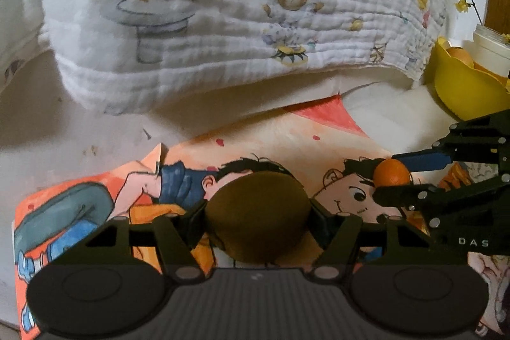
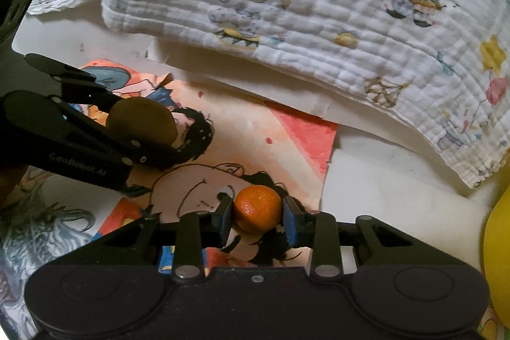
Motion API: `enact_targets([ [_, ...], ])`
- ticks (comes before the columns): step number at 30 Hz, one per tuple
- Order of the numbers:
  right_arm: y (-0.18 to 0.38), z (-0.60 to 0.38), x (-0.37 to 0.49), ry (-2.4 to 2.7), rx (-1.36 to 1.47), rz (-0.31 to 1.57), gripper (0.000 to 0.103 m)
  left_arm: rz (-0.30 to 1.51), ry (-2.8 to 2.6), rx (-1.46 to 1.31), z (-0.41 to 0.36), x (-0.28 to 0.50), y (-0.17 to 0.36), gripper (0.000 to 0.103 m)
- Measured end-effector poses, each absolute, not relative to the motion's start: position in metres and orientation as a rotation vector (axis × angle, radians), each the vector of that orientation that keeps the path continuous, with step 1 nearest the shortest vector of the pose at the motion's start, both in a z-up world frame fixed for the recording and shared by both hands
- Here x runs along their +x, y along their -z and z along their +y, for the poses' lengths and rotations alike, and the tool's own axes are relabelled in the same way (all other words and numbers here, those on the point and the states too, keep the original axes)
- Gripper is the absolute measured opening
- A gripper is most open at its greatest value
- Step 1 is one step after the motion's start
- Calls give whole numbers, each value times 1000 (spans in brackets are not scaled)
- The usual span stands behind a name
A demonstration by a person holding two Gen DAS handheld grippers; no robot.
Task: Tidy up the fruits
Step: 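Grasp the orange kumquat with the right tool while the left tool grasps the brown kiwi, then carry the kumquat and kiwi over the metal tray with both tools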
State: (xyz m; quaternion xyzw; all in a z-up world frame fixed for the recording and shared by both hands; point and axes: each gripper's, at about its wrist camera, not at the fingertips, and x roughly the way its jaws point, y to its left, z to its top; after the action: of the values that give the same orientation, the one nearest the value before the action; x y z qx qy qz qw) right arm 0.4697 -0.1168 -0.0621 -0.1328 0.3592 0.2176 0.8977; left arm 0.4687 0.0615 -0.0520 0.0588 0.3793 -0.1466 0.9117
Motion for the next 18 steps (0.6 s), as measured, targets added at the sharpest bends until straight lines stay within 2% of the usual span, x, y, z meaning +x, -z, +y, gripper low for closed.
enact_targets([
  [18,33,-126,406,-517,-269,712,35,785,343,86,54,407,24,68],
])
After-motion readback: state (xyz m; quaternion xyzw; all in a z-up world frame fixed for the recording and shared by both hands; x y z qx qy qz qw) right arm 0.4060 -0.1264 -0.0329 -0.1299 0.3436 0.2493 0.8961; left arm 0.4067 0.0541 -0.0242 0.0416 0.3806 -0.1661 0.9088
